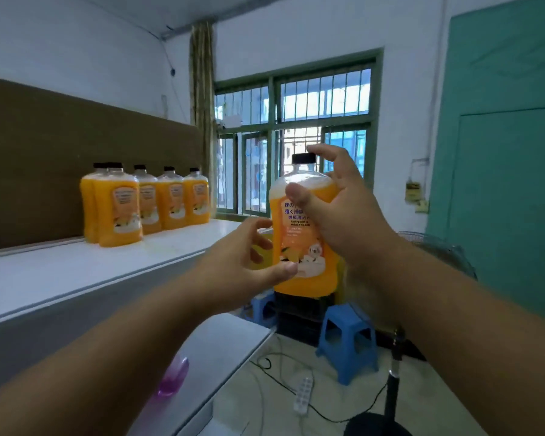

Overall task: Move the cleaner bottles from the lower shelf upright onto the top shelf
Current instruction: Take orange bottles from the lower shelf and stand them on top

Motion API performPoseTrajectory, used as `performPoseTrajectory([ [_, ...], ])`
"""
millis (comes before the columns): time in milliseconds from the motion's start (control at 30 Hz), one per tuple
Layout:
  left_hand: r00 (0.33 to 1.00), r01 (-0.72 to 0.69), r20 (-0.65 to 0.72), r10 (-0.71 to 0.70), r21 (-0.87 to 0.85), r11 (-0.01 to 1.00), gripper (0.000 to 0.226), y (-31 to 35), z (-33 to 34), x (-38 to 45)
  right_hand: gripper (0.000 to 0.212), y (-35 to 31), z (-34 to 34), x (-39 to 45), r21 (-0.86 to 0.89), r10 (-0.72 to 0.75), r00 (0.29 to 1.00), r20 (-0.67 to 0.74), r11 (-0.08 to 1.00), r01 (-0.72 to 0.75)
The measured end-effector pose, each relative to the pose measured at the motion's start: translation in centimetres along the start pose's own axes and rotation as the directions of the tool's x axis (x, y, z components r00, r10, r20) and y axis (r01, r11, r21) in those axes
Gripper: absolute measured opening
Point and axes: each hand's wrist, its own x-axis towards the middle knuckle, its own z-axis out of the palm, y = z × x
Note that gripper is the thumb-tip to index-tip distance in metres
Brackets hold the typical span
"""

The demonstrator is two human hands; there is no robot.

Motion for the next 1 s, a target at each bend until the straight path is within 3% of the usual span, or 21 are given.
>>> performPoseTrajectory([
  [167,0.974,0.169,-0.180,-0.138,0.172,0.971,0.092,-2.3,-1.2,4.3,0.049,6.6,2.8,6.5,0.169,-0.094,0.992,0.088,0.983,0.078],
  [300,0.906,0.401,-0.294,-0.305,0.362,0.841,0.099,-4.8,-4.7,5.7,0.051,10.4,8.5,10.2,0.320,-0.115,0.979,0.170,0.946,0.056],
  [433,0.825,0.561,-0.352,-0.442,0.419,0.714,0.102,-7.8,-7.3,6.4,0.052,12.2,14.3,12.9,0.432,-0.173,0.962,0.210,0.899,0.067],
  [767,0.674,0.731,-0.482,-0.560,0.542,0.415,0.088,-13.7,-9.8,10.0,0.059,16.9,24.0,19.4,0.516,-0.280,0.873,0.400,0.856,0.038],
  [900,0.536,0.832,-0.581,-0.612,0.487,0.266,0.094,-15.5,-8.8,10.7,0.060,18.8,25.8,21.0,0.569,-0.282,0.827,0.487,0.820,-0.055],
  [1000,0.480,0.854,-0.621,-0.620,0.491,0.170,0.103,-16.4,-8.0,11.0,0.080,20.1,25.8,21.8,0.540,-0.318,0.736,0.597,0.838,-0.076],
])
